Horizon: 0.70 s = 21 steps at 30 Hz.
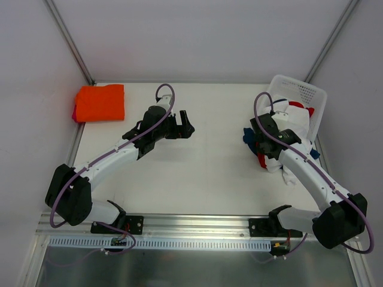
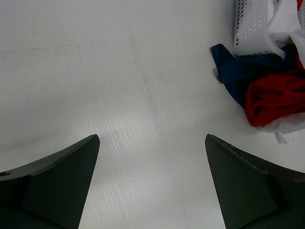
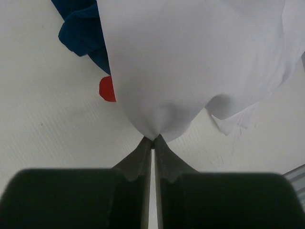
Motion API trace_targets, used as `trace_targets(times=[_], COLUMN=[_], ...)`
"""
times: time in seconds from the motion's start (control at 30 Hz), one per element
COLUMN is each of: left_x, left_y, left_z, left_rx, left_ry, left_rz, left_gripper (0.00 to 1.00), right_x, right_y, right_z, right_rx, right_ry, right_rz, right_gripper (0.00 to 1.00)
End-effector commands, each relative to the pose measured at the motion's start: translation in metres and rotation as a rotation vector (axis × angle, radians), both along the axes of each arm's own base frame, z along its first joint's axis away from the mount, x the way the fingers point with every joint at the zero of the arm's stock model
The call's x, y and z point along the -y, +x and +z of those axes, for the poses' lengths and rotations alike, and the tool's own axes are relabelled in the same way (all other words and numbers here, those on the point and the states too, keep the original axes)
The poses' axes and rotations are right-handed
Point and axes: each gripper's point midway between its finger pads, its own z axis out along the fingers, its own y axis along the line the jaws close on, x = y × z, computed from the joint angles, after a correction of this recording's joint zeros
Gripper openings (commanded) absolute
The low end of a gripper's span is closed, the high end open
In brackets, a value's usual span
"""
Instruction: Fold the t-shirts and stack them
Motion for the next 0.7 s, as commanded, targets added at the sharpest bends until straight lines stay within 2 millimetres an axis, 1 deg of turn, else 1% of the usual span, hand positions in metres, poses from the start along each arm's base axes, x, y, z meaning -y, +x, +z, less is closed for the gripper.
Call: trace_targets(times=[0.0, 0.03, 0.27, 0.33, 0.43, 0.47, 0.57, 0.6, 0.67], left_x=[0.007, 0.008, 0.008, 0.008, 0.007, 0.007, 0.008, 0.008, 0.008], left_y=[0.002, 0.002, 0.0, 0.0, 0.0, 0.0, 0.0, 0.0, 0.0], left_z=[0.02, 0.019, 0.019, 0.02, 0.02, 0.019, 0.021, 0.022, 0.022], left_rx=[0.037, 0.037, 0.034, 0.037, 0.037, 0.035, 0.038, 0.038, 0.039], left_ry=[-0.037, -0.037, -0.039, -0.039, -0.038, -0.037, -0.042, -0.043, -0.042], left_rz=[-0.011, -0.013, -0.015, -0.016, -0.014, -0.014, -0.016, -0.018, -0.015], left_gripper=[0.95, 0.95, 0.95, 0.94, 0.95, 0.95, 0.94, 0.94, 0.94], right_x=[0.0, 0.0, 0.002, 0.007, 0.017, 0.022, 0.033, 0.035, 0.035], right_y=[0.006, 0.006, 0.003, 0.003, 0.004, 0.007, 0.009, 0.012, 0.016], right_z=[0.012, 0.011, 0.01, 0.014, 0.033, 0.049, 0.08, 0.1, 0.12], right_rx=[0.036, 0.033, 0.04, 0.057, 0.11, 0.151, 0.22, 0.26, 0.298], right_ry=[-0.004, -0.005, -0.007, -0.031, -0.066, -0.088, -0.13, -0.134, -0.135], right_rz=[-0.009, -0.009, -0.017, -0.027, -0.033, -0.039, -0.06, -0.053, -0.049], right_gripper=[0.05, 0.01, 0.01, 0.01, 0.0, 0.01, 0.01, 0.01, 0.01])
